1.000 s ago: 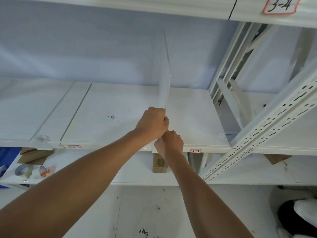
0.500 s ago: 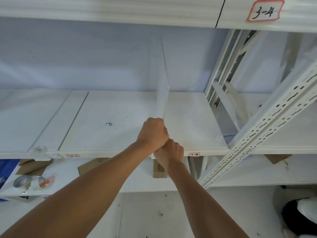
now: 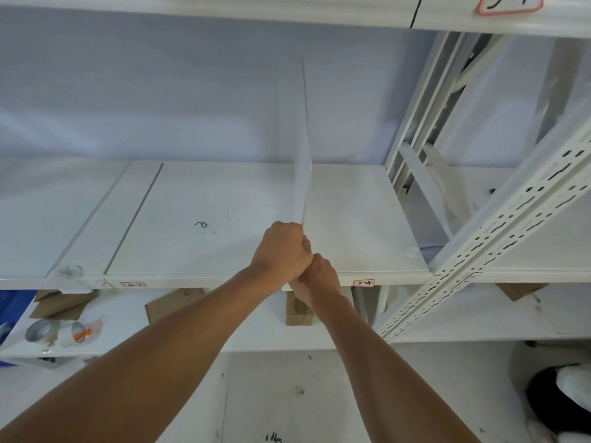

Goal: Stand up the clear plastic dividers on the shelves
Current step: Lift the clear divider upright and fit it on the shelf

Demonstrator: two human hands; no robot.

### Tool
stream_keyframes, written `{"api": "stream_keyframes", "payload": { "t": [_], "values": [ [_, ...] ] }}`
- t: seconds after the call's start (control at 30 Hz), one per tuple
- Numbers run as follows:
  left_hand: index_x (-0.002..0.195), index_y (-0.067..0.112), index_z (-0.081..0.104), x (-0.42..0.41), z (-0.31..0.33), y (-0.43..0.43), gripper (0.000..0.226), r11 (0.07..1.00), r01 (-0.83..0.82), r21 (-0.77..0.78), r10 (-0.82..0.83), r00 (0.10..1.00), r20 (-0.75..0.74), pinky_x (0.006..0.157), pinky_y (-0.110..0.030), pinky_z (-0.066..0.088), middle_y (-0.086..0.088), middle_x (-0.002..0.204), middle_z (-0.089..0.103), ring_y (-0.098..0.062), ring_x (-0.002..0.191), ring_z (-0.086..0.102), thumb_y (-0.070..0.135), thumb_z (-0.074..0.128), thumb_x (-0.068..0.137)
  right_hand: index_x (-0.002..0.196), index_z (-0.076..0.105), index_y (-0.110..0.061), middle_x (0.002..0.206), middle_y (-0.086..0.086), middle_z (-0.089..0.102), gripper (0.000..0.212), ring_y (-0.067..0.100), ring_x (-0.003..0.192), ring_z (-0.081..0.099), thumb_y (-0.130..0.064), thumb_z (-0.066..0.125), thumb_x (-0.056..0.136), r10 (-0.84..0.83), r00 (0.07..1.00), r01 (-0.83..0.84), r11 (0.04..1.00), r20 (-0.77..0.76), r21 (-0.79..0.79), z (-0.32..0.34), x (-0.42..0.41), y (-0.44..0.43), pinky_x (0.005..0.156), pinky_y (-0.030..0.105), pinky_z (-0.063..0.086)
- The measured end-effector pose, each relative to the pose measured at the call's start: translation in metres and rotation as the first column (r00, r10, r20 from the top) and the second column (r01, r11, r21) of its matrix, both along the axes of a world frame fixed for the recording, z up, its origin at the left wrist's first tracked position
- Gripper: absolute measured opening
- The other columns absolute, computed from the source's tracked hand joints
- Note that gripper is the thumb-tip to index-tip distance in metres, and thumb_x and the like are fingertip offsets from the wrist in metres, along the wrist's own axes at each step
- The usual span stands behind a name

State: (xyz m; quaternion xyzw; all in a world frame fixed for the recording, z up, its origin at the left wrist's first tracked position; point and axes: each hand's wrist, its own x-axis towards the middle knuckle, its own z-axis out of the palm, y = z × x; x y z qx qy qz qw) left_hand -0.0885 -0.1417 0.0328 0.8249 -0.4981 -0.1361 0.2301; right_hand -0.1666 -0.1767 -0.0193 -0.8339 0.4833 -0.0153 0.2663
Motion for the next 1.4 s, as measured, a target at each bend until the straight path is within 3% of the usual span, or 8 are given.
{"api": "stream_keyframes", "payload": {
  "t": [0.23,0.37,0.43,0.6,0.73,0.9,1.27,1.4],
  "values": [
    [0.064,0.011,0.046,0.003,-0.001,0.000,0.036,1.000,0.011,0.019,-0.010,0.999,-0.040,0.073,-0.040,0.061,-0.015,0.075,0.060,-0.031,0.068,0.065,0.018,0.047,0.100,0.074,0.042,-0.013,0.076,0.006,0.052,0.026,0.030,0.075,0.053,-0.022,0.044,0.098,-0.023,0.999,0.020,0.995,-0.029,-0.097,-0.017,-0.004,0.003,0.070,0.038,0.048],
    [0.060,0.013,0.042,0.007,-0.001,-0.001,0.038,1.000,0.020,0.022,-0.019,0.997,-0.072,0.068,-0.042,0.063,-0.014,0.067,0.058,-0.027,0.052,0.061,0.016,0.047,0.098,0.100,0.053,-0.012,0.087,0.002,0.059,0.025,0.024,0.074,0.061,-0.036,0.046,0.103,-0.036,0.983,0.073,0.977,0.182,-0.201,-0.046,-0.009,0.012,0.062,0.033,0.044],
    [0.060,0.014,0.043,0.008,-0.001,-0.001,0.039,1.000,0.028,0.011,-0.027,0.997,-0.067,0.062,-0.039,0.061,-0.012,0.068,0.056,-0.025,0.052,0.060,0.016,0.047,0.099,0.085,0.053,-0.018,0.081,-0.005,0.054,0.020,0.014,0.066,0.052,-0.033,0.059,0.098,-0.033,0.959,0.104,0.965,0.281,-0.239,-0.052,-0.011,0.011,0.059,0.027,0.039],
    [0.060,0.013,0.039,0.008,-0.004,-0.001,0.041,1.000,0.008,-0.006,-0.009,0.999,-0.041,0.055,-0.032,0.047,-0.006,0.062,0.046,-0.018,0.050,0.049,0.017,0.045,0.100,0.060,0.035,-0.033,0.062,-0.013,0.041,0.046,0.006,0.055,0.039,-0.021,0.073,0.083,-0.316,0.775,0.290,0.947,0.547,0.135,-0.050,-0.012,0.010,0.057,0.023,0.032],
    [0.061,0.011,0.040,0.006,-0.002,0.000,0.042,1.000,-0.016,0.010,0.017,1.000,-0.023,0.052,-0.028,0.038,-0.005,0.064,0.044,-0.022,0.059,0.049,0.020,0.045,0.101,0.070,0.044,-0.024,0.068,-0.010,0.050,0.027,0.012,0.059,0.047,-0.036,0.058,0.090,-0.209,0.890,0.250,0.967,0.406,-0.050,-0.047,-0.007,0.014,0.058,0.031,0.037],
    [0.081,0.004,0.056,0.000,0.004,0.002,0.033,0.998,-0.043,0.047,0.044,0.999,-0.024,0.065,-0.033,0.045,-0.002,0.070,0.042,-0.025,0.073,0.054,0.022,0.043,0.104,0.092,0.058,-0.012,0.083,0.006,0.064,0.012,0.029,0.072,0.061,-0.015,0.047,0.094,-0.026,0.999,0.039,0.947,0.045,-0.320,-0.030,0.004,0.002,0.061,0.029,0.038],
    [0.057,0.016,0.035,-0.009,-0.004,0.003,0.046,0.994,-0.108,0.000,0.108,0.994,-0.023,0.060,-0.032,0.042,-0.003,0.064,0.042,-0.027,0.066,0.053,0.021,0.046,0.102,0.083,0.046,-0.011,0.063,-0.002,0.034,0.010,0.023,0.074,0.046,-0.011,0.044,0.093,0.194,0.981,-0.195,0.960,-0.028,-0.198,-0.033,-0.002,-0.014,0.068,0.031,0.039],
    [0.058,0.015,0.034,-0.011,-0.007,0.003,0.046,0.993,-0.122,0.001,0.122,0.992,-0.014,0.062,-0.035,0.044,-0.004,0.065,0.042,-0.029,0.069,0.052,0.021,0.046,0.102,0.087,0.049,-0.012,0.069,0.001,0.045,0.011,0.022,0.076,0.045,-0.013,0.042,0.095,0.207,0.978,-0.206,0.952,-0.017,-0.226,-0.037,-0.005,-0.016,0.069,0.031,0.037]
  ]
}}
